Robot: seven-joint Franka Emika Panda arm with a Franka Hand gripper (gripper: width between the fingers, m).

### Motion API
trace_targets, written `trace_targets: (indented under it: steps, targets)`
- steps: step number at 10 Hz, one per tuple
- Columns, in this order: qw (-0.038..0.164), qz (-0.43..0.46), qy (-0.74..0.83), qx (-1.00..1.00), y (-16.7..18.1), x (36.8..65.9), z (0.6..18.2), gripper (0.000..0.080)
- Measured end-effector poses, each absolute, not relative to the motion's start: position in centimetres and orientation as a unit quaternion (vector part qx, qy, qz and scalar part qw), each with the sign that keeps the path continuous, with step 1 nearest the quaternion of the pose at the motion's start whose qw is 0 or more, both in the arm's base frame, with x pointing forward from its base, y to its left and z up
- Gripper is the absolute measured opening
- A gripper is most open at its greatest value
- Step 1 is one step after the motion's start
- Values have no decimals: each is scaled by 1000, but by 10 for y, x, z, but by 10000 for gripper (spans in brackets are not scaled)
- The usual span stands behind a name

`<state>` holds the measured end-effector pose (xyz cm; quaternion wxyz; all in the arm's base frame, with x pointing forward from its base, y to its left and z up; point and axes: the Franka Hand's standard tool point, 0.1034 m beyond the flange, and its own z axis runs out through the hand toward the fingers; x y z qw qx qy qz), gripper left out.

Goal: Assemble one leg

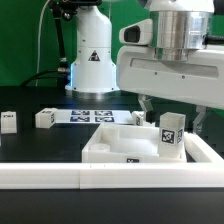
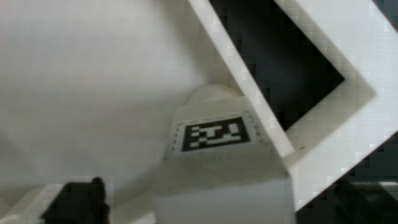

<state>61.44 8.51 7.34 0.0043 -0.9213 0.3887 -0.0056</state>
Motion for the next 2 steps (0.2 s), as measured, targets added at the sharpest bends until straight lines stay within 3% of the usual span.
trace_targets:
  steps: [2]
  targets:
    - [4,-6,389,-921,85,614,73,648]
